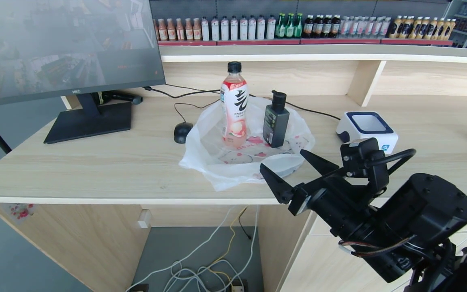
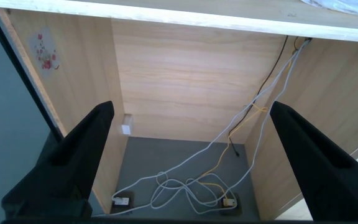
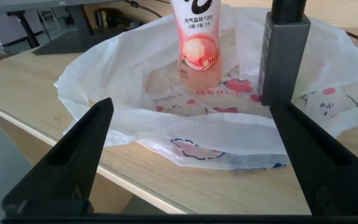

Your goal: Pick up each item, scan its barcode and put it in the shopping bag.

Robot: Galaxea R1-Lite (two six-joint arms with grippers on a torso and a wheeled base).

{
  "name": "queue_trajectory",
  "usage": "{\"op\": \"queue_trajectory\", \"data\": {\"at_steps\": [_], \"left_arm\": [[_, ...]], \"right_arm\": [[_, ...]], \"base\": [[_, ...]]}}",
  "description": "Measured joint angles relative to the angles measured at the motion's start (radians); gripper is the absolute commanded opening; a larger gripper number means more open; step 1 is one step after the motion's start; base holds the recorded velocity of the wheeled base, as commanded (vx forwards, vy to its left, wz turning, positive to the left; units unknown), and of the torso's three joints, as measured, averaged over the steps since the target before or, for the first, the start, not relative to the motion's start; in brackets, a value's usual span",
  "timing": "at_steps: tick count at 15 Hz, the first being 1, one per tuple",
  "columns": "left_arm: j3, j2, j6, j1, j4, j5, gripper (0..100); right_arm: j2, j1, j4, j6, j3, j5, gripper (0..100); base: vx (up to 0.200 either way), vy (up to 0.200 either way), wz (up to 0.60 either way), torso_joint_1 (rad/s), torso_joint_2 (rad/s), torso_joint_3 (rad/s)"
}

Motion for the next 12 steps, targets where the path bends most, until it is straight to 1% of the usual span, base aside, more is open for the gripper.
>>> {"op": "queue_trajectory", "data": {"at_steps": [5,12], "left_arm": [[0.000,0.000,0.002,0.000,0.000,0.000,100],[0.000,0.000,0.002,0.001,0.000,0.000,100]], "right_arm": [[0.019,0.003,-0.002,0.000,-0.006,0.000,100],[0.032,0.015,-0.003,0.000,-0.008,0.000,100]], "base": [[0.000,0.000,0.00,0.000,0.00,0.000],[0.000,-0.200,0.00,0.003,0.00,0.002]]}}
